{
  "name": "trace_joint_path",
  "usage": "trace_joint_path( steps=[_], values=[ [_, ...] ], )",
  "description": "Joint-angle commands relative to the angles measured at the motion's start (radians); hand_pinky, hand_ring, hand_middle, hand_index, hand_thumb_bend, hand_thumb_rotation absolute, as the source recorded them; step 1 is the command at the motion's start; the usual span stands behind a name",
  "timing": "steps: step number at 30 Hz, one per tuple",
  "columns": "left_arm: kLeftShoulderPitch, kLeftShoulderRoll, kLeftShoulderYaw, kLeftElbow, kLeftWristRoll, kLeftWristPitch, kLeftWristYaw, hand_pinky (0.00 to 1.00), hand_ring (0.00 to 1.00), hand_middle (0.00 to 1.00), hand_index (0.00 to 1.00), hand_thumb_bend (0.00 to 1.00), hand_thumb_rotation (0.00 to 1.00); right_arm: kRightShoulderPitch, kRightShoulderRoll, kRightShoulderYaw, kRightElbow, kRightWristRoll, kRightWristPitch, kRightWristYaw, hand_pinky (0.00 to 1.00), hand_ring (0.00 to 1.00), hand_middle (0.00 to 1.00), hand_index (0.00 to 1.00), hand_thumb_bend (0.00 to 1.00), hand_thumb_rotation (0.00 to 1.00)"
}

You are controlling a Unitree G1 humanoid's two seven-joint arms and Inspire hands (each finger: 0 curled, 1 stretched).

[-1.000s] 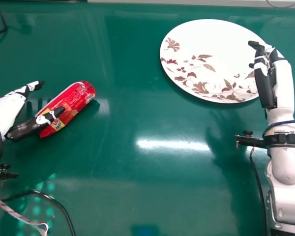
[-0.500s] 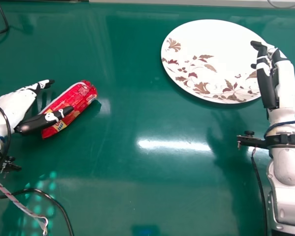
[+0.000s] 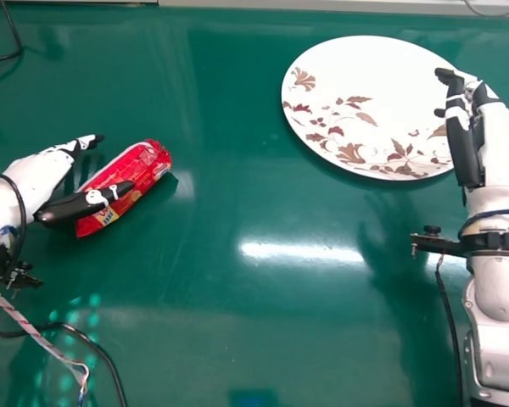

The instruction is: Pick up biscuit and place it in the plate

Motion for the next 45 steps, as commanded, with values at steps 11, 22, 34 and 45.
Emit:
trace_joint_path(
  steps=[11,22,34,45],
  values=[
    [0.078,0.071,-0.178,0.027,0.042,0.023,-0.151,0.92,0.98,0.97,1.0,1.0,0.54,0.02,-0.01,-0.007,-0.021,0.011,0.004,0.011,0.72,0.82,0.85,0.81,0.54,0.47],
    [0.086,0.142,-0.259,-0.053,0.062,0.157,-0.304,0.98,0.98,0.96,1.0,1.0,0.55,0.021,-0.002,-0.018,-0.035,0.026,0.014,0.016,0.7,0.8,0.84,0.8,0.57,0.5],
    [0.025,0.183,-0.366,-0.095,0.15,0.261,-0.435,0.77,0.79,0.82,0.85,0.75,0.25,0.02,0.001,-0.027,-0.039,0.028,0.002,0.012,0.69,0.8,0.83,0.79,0.59,0.54],
    [0.003,0.121,-0.379,-0.114,0.091,0.405,-0.496,0.37,0.4,0.43,0.52,0.51,0.0,0.011,-0.006,-0.031,-0.034,0.0,-0.017,-0.007,0.68,0.8,0.83,0.79,0.57,0.54]
  ],
)
